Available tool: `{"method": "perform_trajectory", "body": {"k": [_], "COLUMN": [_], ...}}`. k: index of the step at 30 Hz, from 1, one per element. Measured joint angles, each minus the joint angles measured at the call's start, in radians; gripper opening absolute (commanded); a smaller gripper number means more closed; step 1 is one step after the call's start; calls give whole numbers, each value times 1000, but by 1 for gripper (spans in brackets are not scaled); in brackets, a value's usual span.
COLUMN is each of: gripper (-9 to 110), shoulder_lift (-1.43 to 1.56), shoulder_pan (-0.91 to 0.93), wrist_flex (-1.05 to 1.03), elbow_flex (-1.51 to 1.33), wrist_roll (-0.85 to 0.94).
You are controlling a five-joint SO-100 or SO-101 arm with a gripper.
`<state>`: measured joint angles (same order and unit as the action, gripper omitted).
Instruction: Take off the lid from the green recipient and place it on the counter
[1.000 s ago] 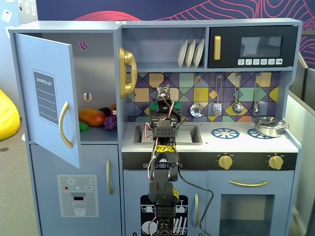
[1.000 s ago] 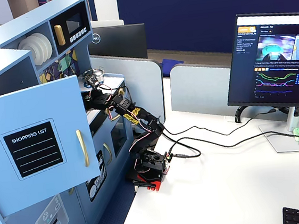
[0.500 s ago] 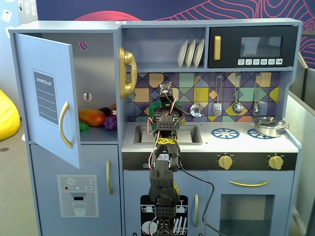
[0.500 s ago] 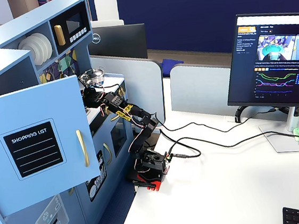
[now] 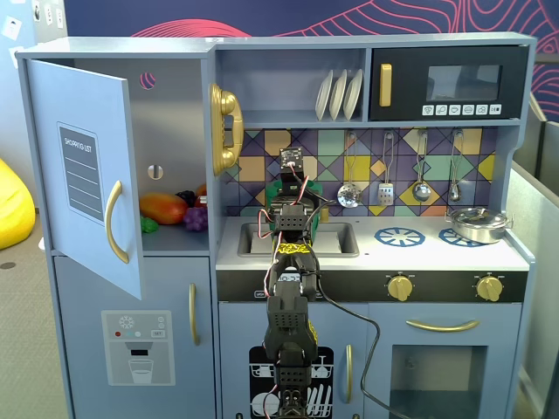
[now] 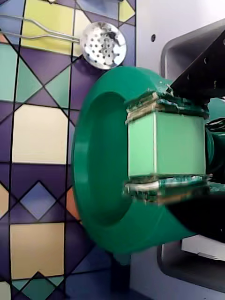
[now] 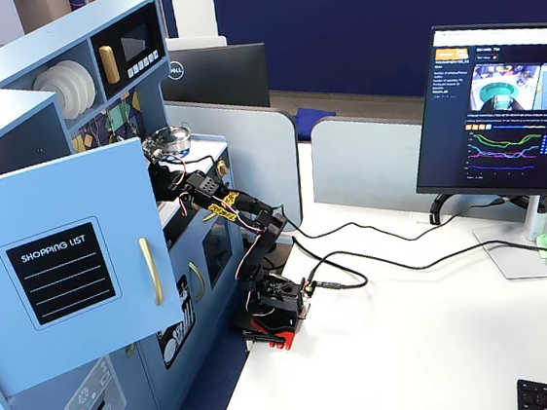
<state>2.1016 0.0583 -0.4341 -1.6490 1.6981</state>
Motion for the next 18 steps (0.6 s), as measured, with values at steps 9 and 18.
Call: {"method": "perform_trajectory", "body": {"k": [9,18], "gripper": [0,0], "shoulder_lift": [0,0], "shoulder_pan": [-18,-9], "wrist_flex": [-2,-2], "elbow_flex": [38,110], "wrist_roll": [11,32]}}
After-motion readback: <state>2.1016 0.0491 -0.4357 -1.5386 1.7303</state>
